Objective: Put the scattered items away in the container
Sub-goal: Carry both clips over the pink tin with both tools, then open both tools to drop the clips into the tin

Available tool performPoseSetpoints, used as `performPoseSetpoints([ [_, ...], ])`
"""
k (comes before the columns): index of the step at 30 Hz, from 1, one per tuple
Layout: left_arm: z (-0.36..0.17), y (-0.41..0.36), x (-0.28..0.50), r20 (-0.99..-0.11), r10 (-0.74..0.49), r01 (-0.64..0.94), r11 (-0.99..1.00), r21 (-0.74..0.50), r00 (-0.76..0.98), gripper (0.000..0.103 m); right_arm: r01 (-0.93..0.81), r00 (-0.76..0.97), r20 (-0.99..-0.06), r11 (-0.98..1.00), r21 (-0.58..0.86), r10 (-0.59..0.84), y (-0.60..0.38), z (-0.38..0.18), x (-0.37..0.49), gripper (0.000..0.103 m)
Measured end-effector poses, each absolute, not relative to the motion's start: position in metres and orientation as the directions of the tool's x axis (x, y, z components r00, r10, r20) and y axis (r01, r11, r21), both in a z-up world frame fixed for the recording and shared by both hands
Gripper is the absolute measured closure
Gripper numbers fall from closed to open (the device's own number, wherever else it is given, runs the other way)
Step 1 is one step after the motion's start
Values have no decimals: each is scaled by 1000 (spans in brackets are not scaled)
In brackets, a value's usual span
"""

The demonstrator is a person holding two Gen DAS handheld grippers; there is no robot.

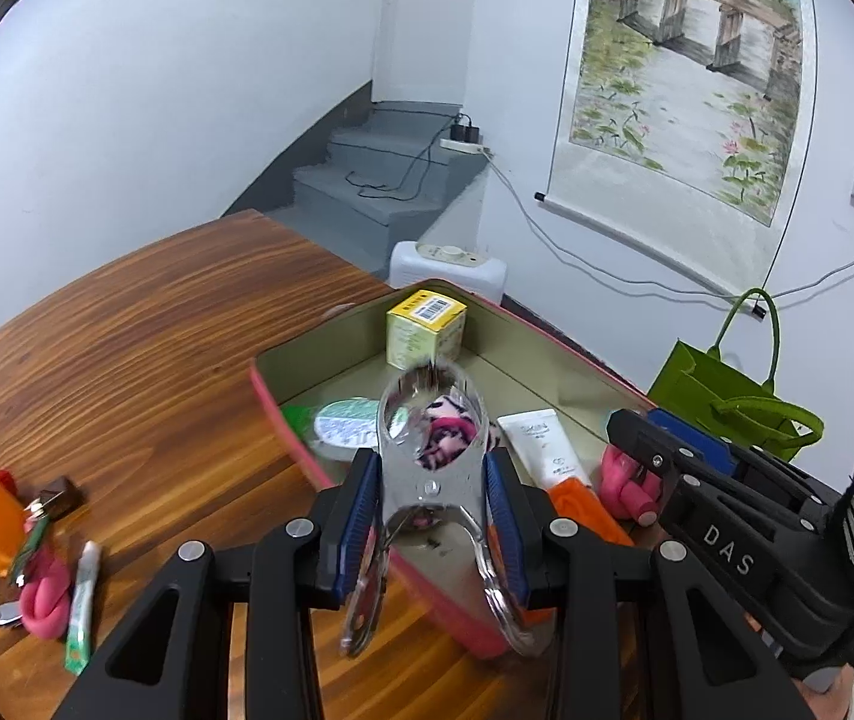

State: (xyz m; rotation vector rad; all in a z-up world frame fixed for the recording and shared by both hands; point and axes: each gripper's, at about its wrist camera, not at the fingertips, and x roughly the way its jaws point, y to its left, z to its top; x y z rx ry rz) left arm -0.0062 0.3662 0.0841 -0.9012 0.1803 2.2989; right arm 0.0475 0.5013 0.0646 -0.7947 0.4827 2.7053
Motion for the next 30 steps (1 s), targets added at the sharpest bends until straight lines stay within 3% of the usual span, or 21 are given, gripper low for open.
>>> performPoseSetpoints([
  [2,83,371,-11,-649,527,-621,-776,-106,-548,59,-374,-812,-551,-895,242,190,505,64,50,37],
  [5,83,373,-14,-652,542,-631,-766,-123,-531,58,-387,-818,-533,-893,232,216,505,66,53,36],
  [7,83,371,-14,-650,543,-629,-767,-126,-532,29,-379,-825,-526,-894,240,209,505,66,53,35],
  [9,83,365,-12,-634,534,-612,-782,-118,-560,22,-379,-824,-527,-893,240,208,504,65,53,32],
  [30,77,319,-12,-660,448,-514,-851,-108,-603,21,-395,-810,-539,-893,216,229,497,61,49,26],
])
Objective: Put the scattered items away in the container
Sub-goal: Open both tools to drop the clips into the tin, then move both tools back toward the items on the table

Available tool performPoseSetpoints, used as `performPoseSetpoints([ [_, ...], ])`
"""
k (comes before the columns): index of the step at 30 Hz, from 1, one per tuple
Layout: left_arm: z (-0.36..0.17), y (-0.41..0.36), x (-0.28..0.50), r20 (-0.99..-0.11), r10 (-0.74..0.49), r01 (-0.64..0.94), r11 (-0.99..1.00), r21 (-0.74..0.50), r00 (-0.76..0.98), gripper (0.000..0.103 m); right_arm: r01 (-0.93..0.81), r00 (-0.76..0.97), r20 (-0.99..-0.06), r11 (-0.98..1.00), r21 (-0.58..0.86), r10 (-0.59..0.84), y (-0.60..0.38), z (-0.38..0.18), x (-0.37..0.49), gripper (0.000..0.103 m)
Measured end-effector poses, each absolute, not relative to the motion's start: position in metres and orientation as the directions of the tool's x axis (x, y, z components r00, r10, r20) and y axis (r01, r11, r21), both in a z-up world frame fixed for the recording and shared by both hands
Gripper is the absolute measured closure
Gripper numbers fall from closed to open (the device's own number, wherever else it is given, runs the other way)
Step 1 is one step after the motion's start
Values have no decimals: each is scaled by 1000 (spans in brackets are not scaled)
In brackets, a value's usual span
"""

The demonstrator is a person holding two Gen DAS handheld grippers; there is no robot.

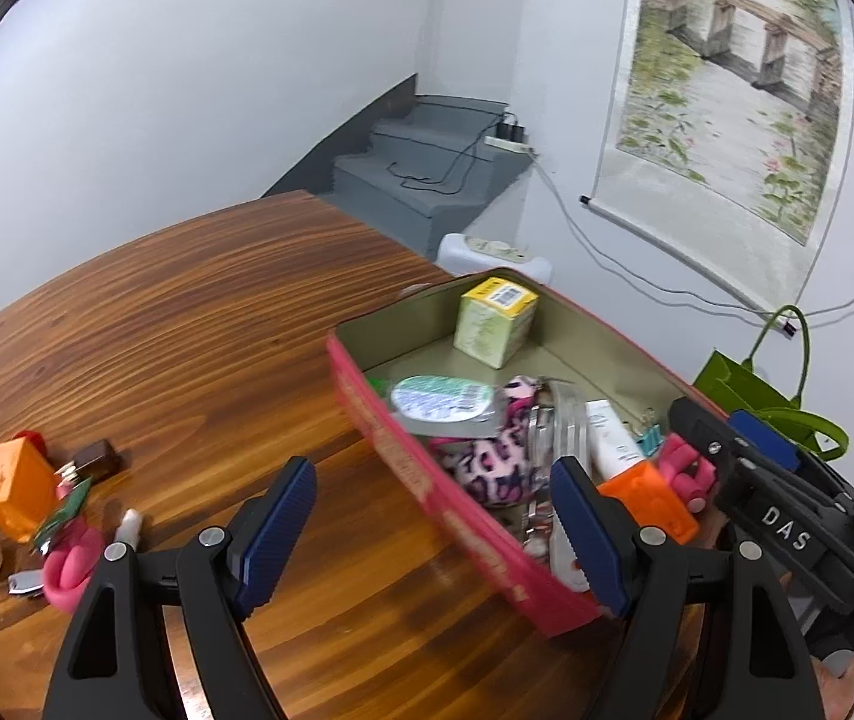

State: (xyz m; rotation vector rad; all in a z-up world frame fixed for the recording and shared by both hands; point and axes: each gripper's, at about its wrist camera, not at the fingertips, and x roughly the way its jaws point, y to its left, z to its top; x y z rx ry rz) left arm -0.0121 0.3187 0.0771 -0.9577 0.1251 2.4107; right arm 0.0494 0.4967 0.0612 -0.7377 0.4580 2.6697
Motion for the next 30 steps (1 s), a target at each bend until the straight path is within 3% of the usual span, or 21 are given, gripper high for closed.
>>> performPoseSetpoints([
  [3,76,304,-12,-660,433,-487,-866,-116,-614,20,-393,-811,-536,-896,205,233,492,62,49,25],
  [8,76,273,-9,-644,394,-424,-898,-118,-655,3,-383,-810,-539,-903,192,229,482,62,45,25],
  [22,66,133,-16,-640,235,-138,-970,-199,-731,3,-248,-858,-489,-960,131,155,404,78,34,23],
  [30,54,58,-12,-647,134,-1,-979,-202,-751,2,-55,-841,-541,-990,127,-23,337,73,12,23],
])
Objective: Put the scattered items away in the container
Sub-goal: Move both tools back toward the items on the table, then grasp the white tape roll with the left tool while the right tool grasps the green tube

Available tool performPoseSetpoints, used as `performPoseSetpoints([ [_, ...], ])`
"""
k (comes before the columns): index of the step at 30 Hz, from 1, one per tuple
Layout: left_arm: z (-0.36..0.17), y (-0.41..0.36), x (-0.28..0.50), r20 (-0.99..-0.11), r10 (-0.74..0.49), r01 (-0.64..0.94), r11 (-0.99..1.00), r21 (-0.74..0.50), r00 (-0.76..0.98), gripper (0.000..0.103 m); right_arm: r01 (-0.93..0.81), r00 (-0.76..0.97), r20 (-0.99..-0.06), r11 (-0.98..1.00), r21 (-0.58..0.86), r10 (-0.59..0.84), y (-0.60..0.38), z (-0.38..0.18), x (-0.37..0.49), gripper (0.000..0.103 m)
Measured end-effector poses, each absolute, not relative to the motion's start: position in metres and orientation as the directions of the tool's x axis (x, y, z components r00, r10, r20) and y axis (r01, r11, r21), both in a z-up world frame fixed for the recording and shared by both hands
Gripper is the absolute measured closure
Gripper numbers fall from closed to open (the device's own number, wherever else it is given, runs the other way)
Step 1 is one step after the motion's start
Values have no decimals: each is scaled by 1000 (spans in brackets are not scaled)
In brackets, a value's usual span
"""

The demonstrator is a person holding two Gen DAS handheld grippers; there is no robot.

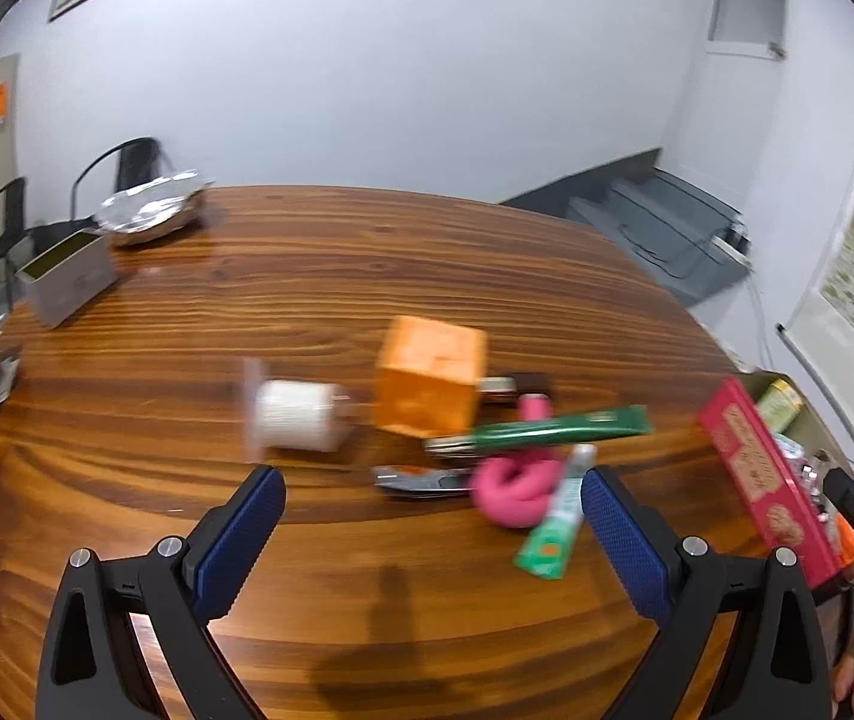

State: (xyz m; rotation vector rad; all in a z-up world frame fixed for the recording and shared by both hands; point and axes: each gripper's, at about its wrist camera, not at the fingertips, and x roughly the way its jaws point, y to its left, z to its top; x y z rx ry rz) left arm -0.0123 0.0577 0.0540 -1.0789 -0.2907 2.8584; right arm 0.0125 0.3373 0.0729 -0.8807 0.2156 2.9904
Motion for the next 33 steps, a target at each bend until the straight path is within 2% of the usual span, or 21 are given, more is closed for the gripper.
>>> performPoseSetpoints([
  [5,45,19,-10,-657,89,73,-974,-215,-749,2,69,-794,-588,-985,158,-150,296,66,-3,23],
  [9,40,-3,-9,-662,65,107,-970,-216,-746,2,127,-771,-609,-981,143,-189,266,61,-12,23],
  [18,30,-20,-21,-687,55,119,-972,-203,-724,2,157,-747,-631,-978,138,-209,239,52,-26,23],
  [33,13,7,-79,-729,57,43,-992,-117,-682,2,152,-720,-658,-975,160,-220,242,37,-31,23],
])
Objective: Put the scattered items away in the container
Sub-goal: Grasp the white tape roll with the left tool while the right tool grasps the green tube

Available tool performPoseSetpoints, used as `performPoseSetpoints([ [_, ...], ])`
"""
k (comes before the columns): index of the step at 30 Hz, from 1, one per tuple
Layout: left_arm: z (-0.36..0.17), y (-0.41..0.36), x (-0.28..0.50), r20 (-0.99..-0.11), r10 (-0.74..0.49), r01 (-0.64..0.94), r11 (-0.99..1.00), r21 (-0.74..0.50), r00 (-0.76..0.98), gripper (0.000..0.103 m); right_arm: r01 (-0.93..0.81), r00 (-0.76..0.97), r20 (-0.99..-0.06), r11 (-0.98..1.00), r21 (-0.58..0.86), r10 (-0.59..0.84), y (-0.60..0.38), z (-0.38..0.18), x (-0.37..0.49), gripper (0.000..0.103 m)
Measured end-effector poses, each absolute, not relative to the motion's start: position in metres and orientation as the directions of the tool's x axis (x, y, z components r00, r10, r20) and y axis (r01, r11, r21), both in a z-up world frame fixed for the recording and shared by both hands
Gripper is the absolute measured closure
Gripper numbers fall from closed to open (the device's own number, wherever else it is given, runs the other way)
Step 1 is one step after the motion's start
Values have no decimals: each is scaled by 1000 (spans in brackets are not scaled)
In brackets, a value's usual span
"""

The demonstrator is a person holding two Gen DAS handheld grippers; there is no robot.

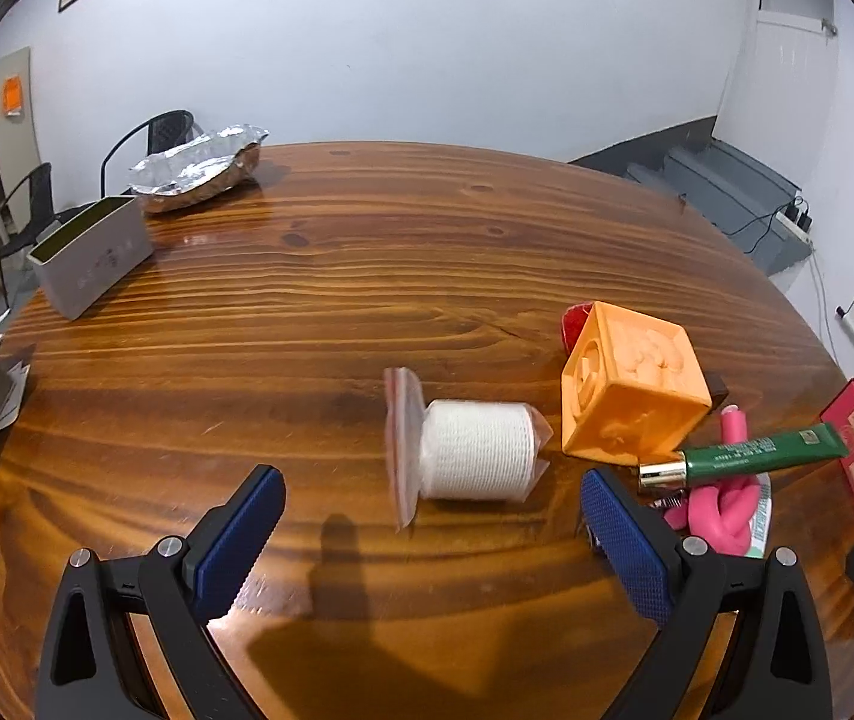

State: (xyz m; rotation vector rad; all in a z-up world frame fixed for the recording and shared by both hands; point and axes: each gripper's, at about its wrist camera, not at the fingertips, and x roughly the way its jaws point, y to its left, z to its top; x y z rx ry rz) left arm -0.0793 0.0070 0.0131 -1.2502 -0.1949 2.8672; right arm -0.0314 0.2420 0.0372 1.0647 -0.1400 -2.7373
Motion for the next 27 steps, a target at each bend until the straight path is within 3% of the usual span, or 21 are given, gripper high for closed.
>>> performPoseSetpoints([
  [5,9,10,-92,-725,54,23,-995,-97,-687,3,166,-714,-664,-975,149,-223,236,34,-32,23],
  [6,8,11,-94,-726,52,21,-996,-91,-686,8,168,-714,-664,-975,147,-223,235,34,-31,23],
  [8,5,10,-98,-739,57,15,-996,-90,-671,28,174,-711,-665,-973,150,-229,233,32,-31,23],
  [9,3,9,-100,-746,75,7,-994,-106,-662,44,178,-709,-665,-972,156,-237,233,32,-32,23],
  [11,2,6,-101,-750,113,-5,-989,-145,-652,56,194,-696,-668,-965,178,-263,230,32,-34,23],
  [17,8,5,-93,-734,100,3,-990,-138,-672,59,243,-653,-670,-935,257,-353,216,35,-47,23],
  [27,11,3,-87,-726,108,0,-989,-147,-680,59,175,-616,-690,-920,352,-381,208,25,-93,24],
])
